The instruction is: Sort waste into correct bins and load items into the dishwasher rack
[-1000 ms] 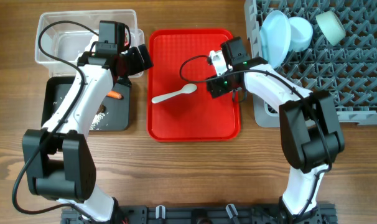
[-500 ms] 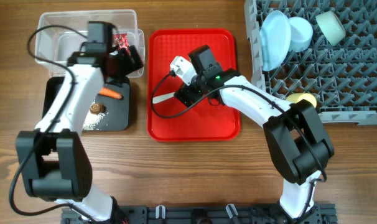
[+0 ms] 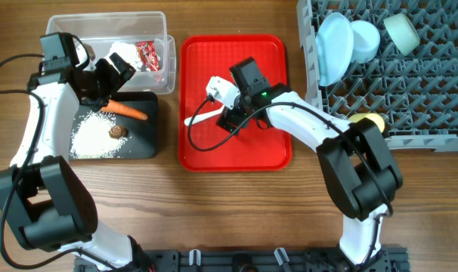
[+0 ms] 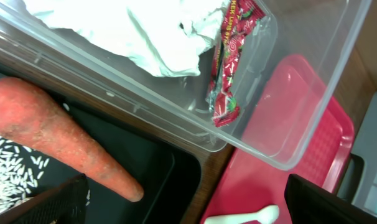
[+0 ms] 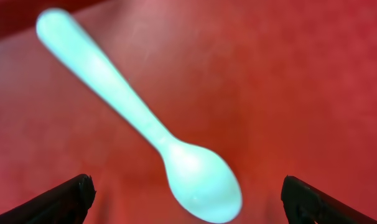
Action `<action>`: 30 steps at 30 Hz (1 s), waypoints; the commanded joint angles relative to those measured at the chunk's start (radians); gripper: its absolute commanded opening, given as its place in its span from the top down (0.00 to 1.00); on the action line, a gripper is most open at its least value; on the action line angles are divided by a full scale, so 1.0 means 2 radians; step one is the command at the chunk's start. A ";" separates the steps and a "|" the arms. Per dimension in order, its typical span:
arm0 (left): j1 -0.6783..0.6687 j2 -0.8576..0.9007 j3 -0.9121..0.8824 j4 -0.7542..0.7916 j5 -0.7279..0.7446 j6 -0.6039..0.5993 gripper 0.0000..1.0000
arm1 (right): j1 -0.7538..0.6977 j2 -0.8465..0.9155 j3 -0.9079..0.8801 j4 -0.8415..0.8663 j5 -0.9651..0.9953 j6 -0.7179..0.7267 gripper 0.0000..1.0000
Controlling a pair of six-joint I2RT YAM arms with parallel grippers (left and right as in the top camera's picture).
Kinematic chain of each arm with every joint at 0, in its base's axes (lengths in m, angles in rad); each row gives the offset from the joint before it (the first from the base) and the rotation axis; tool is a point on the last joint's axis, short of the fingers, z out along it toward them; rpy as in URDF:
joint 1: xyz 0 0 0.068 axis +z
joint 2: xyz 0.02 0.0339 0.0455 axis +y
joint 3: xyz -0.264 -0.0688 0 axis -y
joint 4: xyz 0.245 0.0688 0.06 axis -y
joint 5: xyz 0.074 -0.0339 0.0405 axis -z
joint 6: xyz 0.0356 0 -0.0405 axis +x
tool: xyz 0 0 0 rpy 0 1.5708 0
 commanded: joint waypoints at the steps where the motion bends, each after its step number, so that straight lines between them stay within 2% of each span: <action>1: 0.003 -0.008 0.001 0.000 0.015 0.006 0.00 | -0.005 0.019 -0.003 -0.001 -0.013 -0.031 0.01; 3: 0.003 -0.008 0.001 0.000 0.015 0.006 0.00 | -0.005 0.023 -0.003 -0.002 -0.018 -0.031 0.01; 7: 0.003 -0.008 0.001 0.000 0.015 0.006 0.00 | -0.009 0.039 -0.003 0.007 -0.027 -0.029 0.18; 11: 0.003 -0.008 0.001 0.000 0.015 0.006 0.00 | -0.018 0.057 -0.003 0.024 -0.027 -0.029 0.28; 16: 0.003 -0.008 0.001 0.000 0.014 0.006 0.00 | -0.027 0.057 -0.003 0.027 -0.027 -0.027 0.47; 20: 0.003 -0.008 0.001 0.000 0.014 0.006 0.00 | -0.029 0.057 -0.003 0.014 -0.027 -0.009 0.51; 28: 0.003 -0.008 0.001 0.000 0.014 0.006 0.00 | -0.029 0.057 -0.003 -0.081 -0.015 0.037 0.55; 30: 0.003 -0.008 0.001 0.000 0.014 0.006 0.00 | -0.029 0.057 -0.003 -0.101 -0.011 0.041 0.61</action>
